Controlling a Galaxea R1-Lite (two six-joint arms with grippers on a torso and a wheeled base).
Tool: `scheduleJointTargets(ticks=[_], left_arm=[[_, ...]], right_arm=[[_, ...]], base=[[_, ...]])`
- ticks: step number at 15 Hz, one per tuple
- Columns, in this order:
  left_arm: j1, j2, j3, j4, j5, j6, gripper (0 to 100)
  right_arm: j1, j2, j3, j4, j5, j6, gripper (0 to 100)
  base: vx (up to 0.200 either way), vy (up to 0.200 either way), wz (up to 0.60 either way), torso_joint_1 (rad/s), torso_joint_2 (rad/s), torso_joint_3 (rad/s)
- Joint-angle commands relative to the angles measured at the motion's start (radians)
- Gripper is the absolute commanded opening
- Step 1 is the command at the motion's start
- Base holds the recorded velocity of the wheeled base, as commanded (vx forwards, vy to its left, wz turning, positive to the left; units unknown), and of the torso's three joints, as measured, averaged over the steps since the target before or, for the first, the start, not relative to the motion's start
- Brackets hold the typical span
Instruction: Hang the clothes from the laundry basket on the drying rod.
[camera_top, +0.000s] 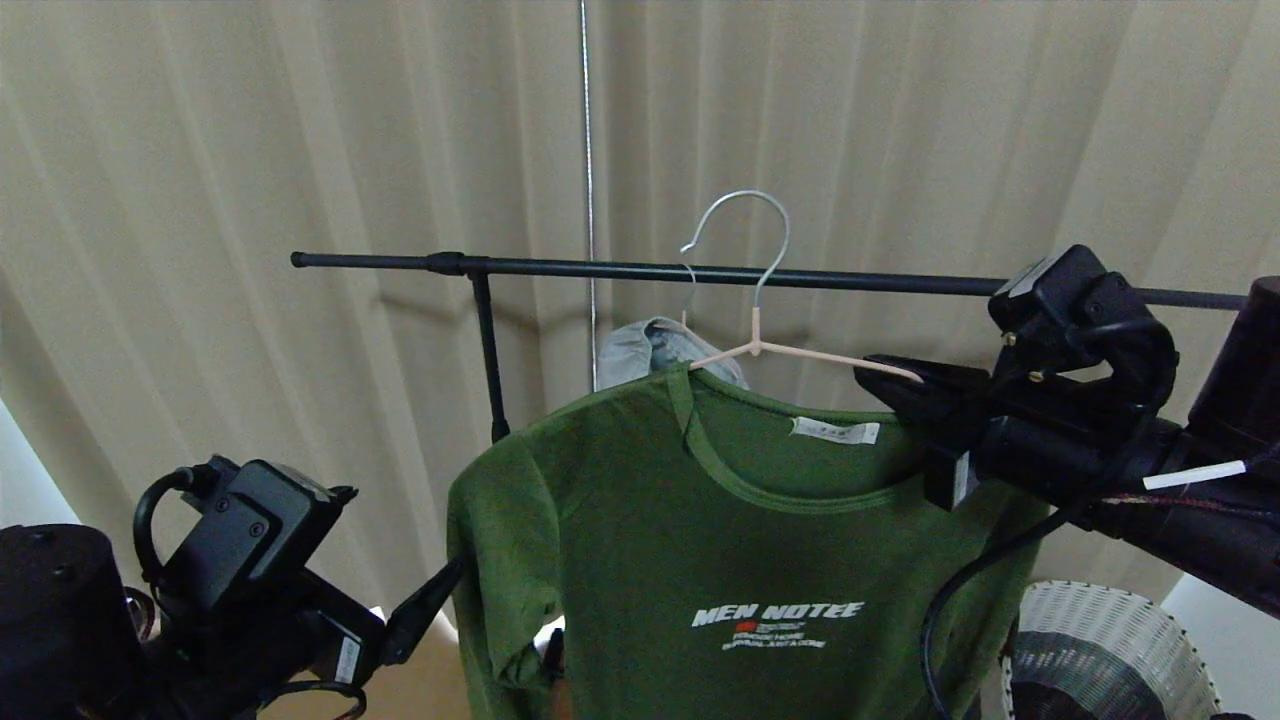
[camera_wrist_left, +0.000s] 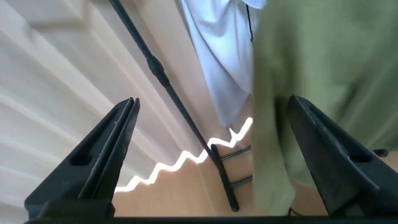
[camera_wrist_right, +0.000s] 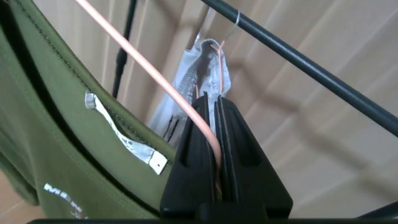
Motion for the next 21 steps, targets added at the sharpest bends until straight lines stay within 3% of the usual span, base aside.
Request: scheduleJointTargets(ticks=[1, 7, 8, 14, 17, 21], left_arm=[[0.001, 0.025, -0.001, 0.0, -0.004, -0.011, 100], [0.001, 0.037, -0.001, 0.0, -0.054, -0.025, 100], [0.0, 0.036, 0.001, 0.0, -0.055, -0.023, 0], [0.042, 0.03, 0.048, -0.005, -0.05, -0.025, 0], [0.153, -0.002, 0.059, -0.019, -0.05, -0.02, 0], [0.177, -0.044, 0.103, -0.019, -0.054, -0.019, 0]], right_arm=[[0.001, -0.023, 0.004, 0.0, 0.003, -0.001, 0], [0.004, -0.052, 0.014, 0.0, 0.04, -0.001, 0], [0.004, -0.058, 0.022, 0.0, 0.04, -0.001, 0], [0.001, -0.067, 0.042, 0.0, 0.037, -0.001, 0], [-0.041, -0.083, 0.042, 0.0, 0.034, -0.001, 0], [-0.073, -0.084, 0.048, 0.0, 0.034, -0.001, 0]], base=[[0.0, 0.0, 0.0, 0.0, 0.0, 0.0], [0.0, 0.0, 0.0, 0.0, 0.0, 0.0], [0.0, 0.0, 0.0, 0.0, 0.0, 0.0], [0.0, 0.0, 0.0, 0.0, 0.0, 0.0], [0.0, 0.0, 0.0, 0.0, 0.0, 0.0], [0.0, 0.0, 0.0, 0.0, 0.0, 0.0]])
